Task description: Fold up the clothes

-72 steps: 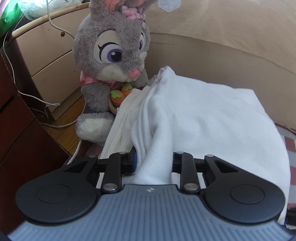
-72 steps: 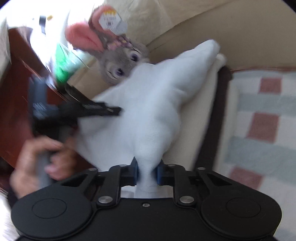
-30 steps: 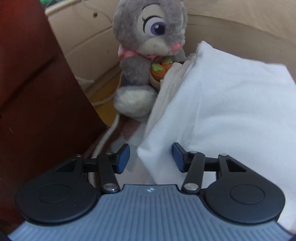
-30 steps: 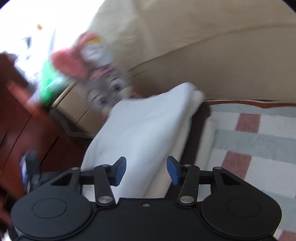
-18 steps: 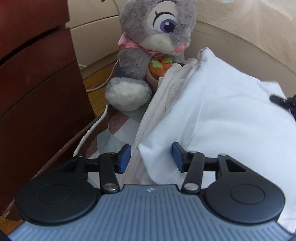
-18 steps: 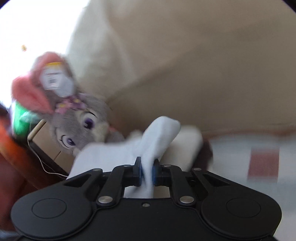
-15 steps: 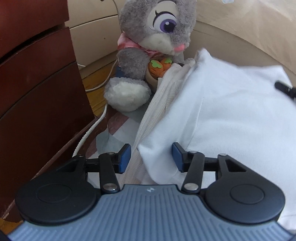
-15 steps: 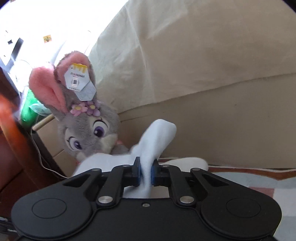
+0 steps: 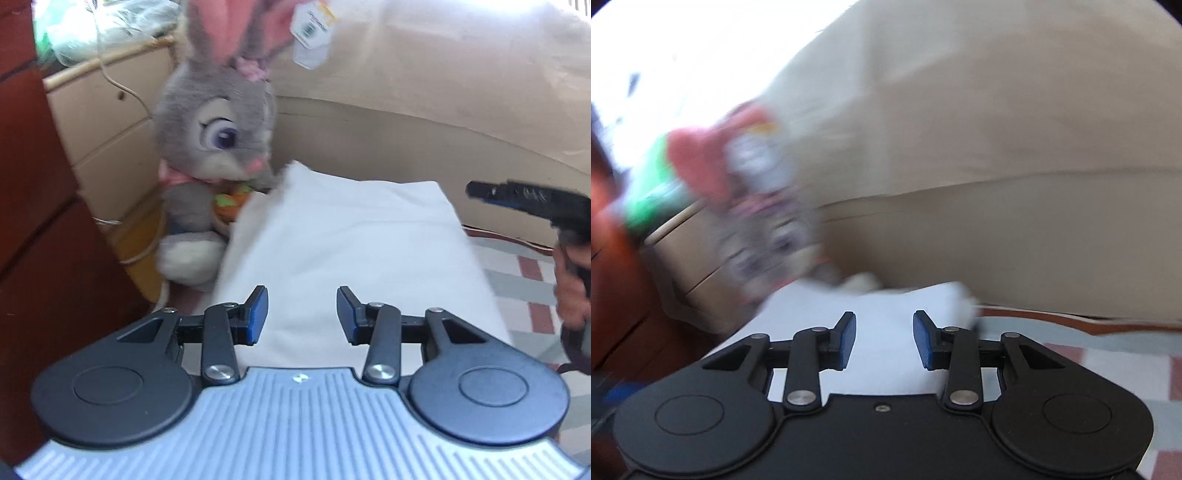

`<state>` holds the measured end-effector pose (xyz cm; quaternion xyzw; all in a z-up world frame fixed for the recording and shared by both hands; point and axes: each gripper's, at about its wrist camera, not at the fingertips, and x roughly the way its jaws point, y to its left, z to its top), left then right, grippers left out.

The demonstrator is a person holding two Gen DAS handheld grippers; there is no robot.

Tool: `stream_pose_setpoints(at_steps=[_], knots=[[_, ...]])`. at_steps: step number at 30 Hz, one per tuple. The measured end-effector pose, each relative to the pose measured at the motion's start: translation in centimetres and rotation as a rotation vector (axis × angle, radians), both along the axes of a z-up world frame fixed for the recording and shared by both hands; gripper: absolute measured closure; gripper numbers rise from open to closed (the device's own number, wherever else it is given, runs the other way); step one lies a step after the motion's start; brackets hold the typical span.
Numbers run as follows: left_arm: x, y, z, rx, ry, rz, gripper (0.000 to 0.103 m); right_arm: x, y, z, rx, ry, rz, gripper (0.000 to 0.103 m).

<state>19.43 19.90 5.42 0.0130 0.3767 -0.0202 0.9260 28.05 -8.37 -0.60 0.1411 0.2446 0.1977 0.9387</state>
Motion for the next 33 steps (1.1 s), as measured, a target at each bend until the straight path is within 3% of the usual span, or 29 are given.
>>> stream_pose_setpoints(at_steps=[4, 6, 9, 14, 21, 25, 27, 30, 33], knots=[[2.0, -0.1, -2.7, -0.028, 0.088, 0.052, 0.062, -4.0, 2.6, -0.5, -0.1, -0.114, 0.145, 0.062], [2.7, 0.2, -4.1, -0.038, 0.137, 0.104, 0.062, -4.9, 2.9, -1.1, -0.106, -0.113, 0.178, 0.062], [2.4, -0.1, -4.8, -0.002, 0.139, 0.106, 0.062, -5.9, 3.7, -2.3, -0.157, -0.099, 0.201, 0.062], [2.8, 1.0, -5.3, -0.044, 0.157, 0.128, 0.06, -8.1, 4.4, -4.2, -0.25, -0.077, 0.188, 0.06], [1.9, 0.4, -5.2, 0.009, 0.156, 0.15, 0.058, -14.2, 3.2, -6.4, -0.176, 0.023, 0.174, 0.057], [0.2, -0.9, -4.6, 0.069, 0.176, 0.166, 0.051, -15.6, 3.6, -6.7, -0.161, 0.143, 0.213, 0.058], [-0.8, -1.4, -4.1, 0.042, 0.195, 0.162, 0.049, -16.1, 3.4, -6.2, -0.167, 0.174, 0.192, 0.058], [-2.7, -2.0, -3.3, -0.002, 0.225, 0.137, 0.035, -16.6, 2.1, -5.1, -0.125, 0.27, 0.145, 0.057], [-4.5, -3.4, -2.5, 0.051, 0.239, 0.111, 0.027, -17.1, 0.8, -3.5, -0.124, 0.318, 0.121, 0.046]])
